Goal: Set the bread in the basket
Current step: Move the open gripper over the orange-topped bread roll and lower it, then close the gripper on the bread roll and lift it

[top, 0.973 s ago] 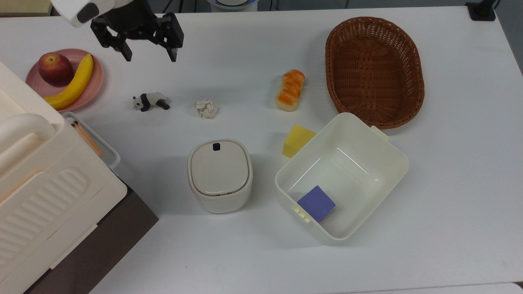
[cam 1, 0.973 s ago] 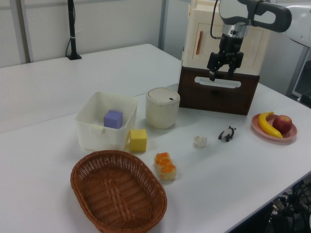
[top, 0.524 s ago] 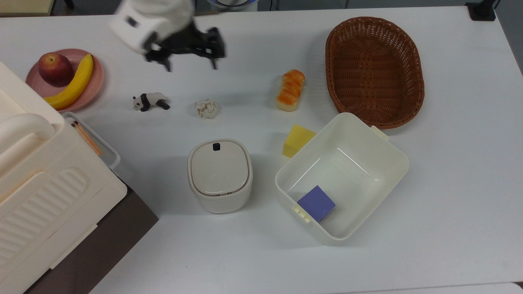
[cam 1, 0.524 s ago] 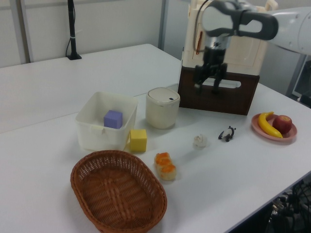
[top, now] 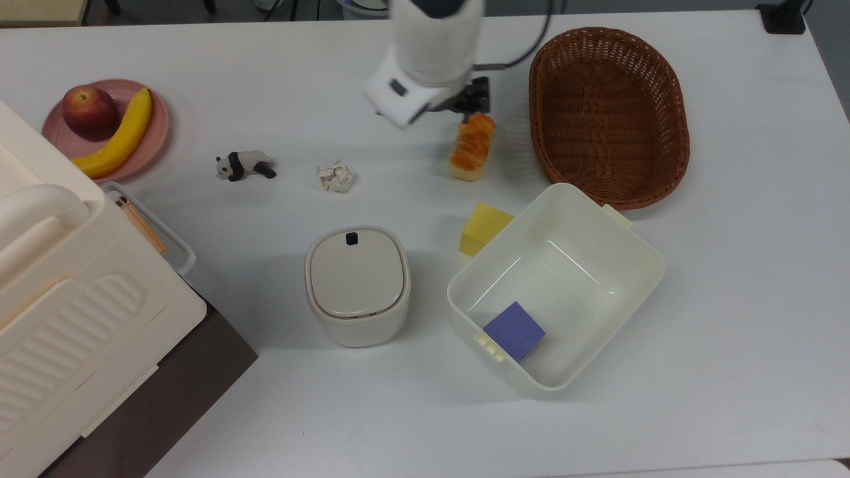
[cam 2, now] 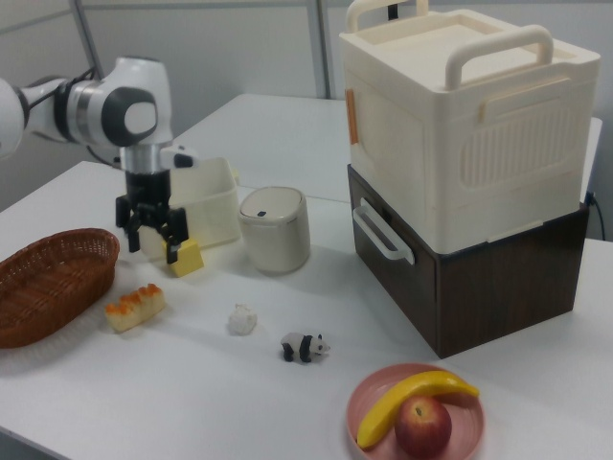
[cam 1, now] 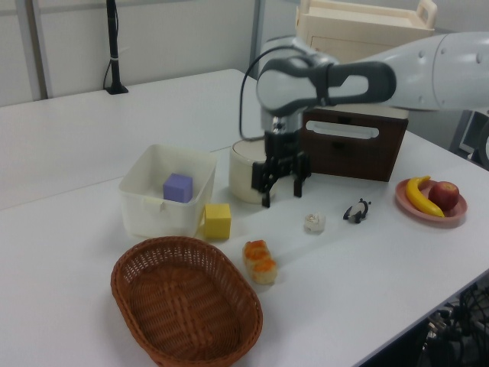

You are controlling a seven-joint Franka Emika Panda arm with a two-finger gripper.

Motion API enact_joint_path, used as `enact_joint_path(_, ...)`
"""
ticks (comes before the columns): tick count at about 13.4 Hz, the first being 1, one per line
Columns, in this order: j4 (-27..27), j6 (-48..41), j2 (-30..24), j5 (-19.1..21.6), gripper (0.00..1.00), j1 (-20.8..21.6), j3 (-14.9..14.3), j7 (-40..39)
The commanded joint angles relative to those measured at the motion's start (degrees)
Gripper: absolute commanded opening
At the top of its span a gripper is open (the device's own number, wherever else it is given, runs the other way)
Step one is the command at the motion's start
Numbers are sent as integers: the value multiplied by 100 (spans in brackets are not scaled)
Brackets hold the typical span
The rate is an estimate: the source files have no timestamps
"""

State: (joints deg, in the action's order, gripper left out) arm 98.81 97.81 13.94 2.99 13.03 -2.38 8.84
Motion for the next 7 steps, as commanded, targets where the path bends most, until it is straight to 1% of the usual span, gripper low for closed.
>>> enact_joint_path(1,359,623,239,61,100,349,-69,704)
enact_joint_path(5,359,1064,697,61,100,464,-70,1075)
enact_joint_path(7,367,1161,855,52,98,551,-70,1146)
